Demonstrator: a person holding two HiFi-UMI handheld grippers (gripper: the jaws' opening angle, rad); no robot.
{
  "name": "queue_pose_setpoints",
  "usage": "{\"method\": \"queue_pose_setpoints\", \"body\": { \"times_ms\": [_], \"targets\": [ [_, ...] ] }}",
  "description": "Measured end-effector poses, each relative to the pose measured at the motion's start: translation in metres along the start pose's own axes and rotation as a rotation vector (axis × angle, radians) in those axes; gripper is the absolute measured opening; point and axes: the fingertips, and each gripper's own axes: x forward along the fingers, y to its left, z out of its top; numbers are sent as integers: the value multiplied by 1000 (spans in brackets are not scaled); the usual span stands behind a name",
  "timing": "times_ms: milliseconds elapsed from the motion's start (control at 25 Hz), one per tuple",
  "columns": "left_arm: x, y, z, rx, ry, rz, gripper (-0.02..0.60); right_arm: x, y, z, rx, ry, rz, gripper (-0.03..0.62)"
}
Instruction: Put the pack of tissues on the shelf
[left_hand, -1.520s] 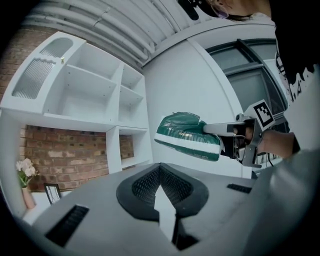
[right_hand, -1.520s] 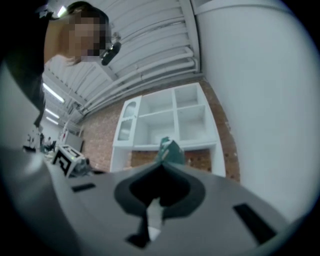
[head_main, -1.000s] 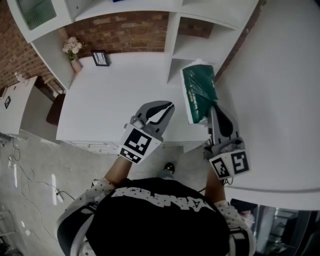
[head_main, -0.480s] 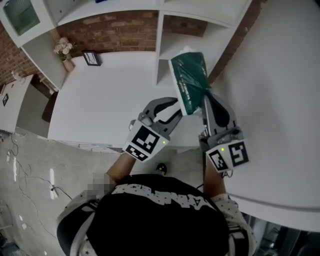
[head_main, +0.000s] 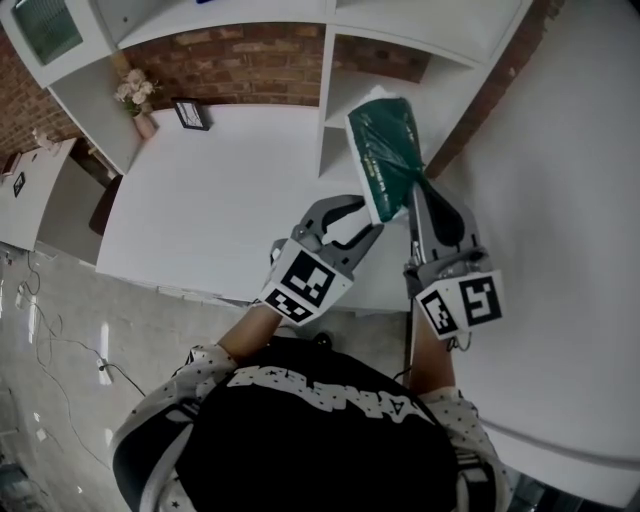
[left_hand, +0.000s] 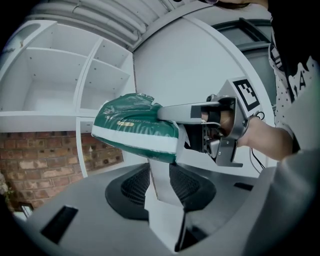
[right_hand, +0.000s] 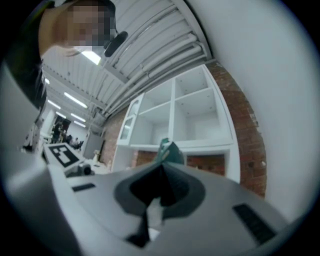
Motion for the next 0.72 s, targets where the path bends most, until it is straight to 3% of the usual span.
{"method": "queue_pose_setpoints", "body": {
  "times_ms": [720],
  "targets": [
    [40, 76, 62, 62, -128, -47, 129, 73, -39, 57, -119, -58, -91, 31]
  ]
}}
